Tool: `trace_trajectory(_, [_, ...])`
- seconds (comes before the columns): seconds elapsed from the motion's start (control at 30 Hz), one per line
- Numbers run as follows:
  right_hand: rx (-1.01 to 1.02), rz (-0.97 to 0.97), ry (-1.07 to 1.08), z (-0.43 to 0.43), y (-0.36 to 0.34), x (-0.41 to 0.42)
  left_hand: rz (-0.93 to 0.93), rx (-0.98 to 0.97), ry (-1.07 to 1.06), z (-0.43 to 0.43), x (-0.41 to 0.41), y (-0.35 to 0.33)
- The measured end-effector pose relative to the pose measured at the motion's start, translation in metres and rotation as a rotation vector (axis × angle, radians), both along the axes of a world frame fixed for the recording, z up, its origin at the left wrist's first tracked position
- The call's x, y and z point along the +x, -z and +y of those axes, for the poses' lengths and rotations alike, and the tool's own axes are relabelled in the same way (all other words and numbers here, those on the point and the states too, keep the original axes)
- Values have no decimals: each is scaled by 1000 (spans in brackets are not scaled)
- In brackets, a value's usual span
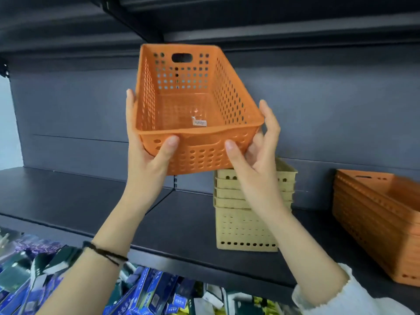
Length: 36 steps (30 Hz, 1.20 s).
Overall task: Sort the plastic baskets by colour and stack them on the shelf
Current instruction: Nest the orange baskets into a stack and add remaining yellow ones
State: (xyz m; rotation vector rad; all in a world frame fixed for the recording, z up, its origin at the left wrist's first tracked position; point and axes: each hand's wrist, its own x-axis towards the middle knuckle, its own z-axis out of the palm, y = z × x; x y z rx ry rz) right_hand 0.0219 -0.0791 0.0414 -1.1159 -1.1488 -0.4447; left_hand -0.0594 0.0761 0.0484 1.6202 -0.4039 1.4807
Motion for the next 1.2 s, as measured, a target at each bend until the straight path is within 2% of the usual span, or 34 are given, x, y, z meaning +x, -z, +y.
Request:
trace_trajectory(0.37, [2, 34, 286, -207, -9, 71, 106, -91, 253, -187, 106, -3])
trace_trajectory(0.67, [-71, 121, 448, -354, 1, 125, 282, -241, 462, -332, 173, 9])
trace_trajectory(0.9, [-119, 221, 502, -395, 10, 164, 421, -193, 423, -368, 199, 18])
trace_trajectory(1.2, [-116, 225, 512, -402, 22, 181, 533, -59, 389, -363, 213, 20])
